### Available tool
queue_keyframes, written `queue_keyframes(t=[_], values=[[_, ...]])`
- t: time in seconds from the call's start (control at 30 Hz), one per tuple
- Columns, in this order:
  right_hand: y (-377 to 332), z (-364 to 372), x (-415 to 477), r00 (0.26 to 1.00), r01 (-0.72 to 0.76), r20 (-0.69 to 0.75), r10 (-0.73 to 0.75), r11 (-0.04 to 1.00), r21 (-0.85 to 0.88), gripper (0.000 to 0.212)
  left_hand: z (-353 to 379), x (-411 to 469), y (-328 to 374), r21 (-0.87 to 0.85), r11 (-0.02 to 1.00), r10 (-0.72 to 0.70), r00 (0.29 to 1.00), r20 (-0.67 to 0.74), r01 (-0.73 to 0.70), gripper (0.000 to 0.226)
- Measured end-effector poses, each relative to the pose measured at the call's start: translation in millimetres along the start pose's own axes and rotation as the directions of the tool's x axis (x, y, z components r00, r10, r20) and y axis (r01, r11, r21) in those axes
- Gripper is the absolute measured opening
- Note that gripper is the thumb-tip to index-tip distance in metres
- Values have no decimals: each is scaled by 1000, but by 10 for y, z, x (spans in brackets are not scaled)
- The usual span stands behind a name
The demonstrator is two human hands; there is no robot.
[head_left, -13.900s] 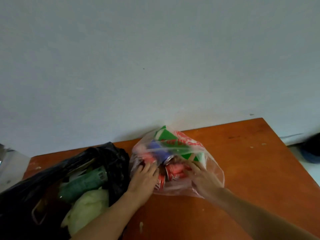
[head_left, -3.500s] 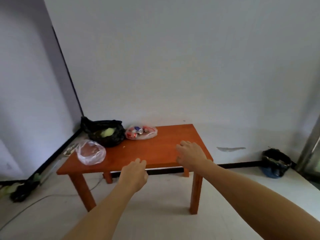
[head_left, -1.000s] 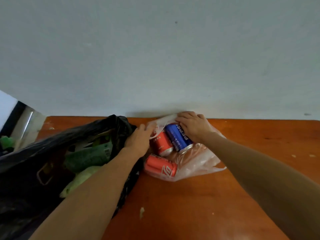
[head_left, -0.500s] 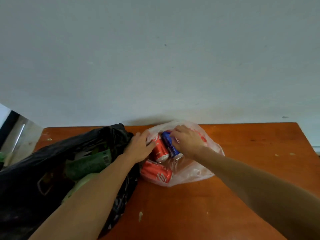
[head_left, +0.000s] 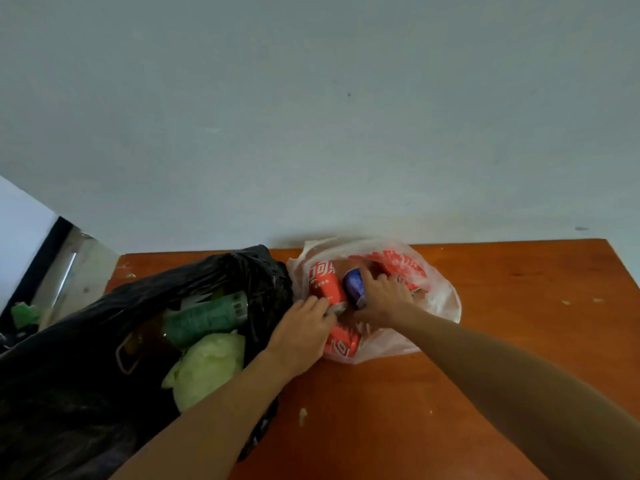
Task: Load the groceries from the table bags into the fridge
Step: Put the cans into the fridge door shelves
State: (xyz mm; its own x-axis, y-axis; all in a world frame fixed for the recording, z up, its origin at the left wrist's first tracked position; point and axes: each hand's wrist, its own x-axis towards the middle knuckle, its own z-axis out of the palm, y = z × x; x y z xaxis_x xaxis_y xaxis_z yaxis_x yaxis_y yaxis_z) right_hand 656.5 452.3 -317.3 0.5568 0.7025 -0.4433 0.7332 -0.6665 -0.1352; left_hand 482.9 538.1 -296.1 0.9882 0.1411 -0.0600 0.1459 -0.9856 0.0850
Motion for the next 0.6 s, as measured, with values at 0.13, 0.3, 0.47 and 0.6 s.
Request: queue_keyframes(t=[0.13,0.3,0.47,0.6], values=[[182,-226,-262,992,94,-89,-91,995,32,75,72,105,159,68,997,10,981,192,-23,45],[522,-441,-449,969,74,-227,-100,990,-118,85,186,306,294,96,990,57,927,371,-99,66],[915,-251,-460,961,25,-274,-42,998,-65,86,279,404,375,216,966,46,912,407,-145,73],[1054,-63,-407,964,3,-265,22,996,93,96,340,402,396,259,952,38,904,425,-162,77]])
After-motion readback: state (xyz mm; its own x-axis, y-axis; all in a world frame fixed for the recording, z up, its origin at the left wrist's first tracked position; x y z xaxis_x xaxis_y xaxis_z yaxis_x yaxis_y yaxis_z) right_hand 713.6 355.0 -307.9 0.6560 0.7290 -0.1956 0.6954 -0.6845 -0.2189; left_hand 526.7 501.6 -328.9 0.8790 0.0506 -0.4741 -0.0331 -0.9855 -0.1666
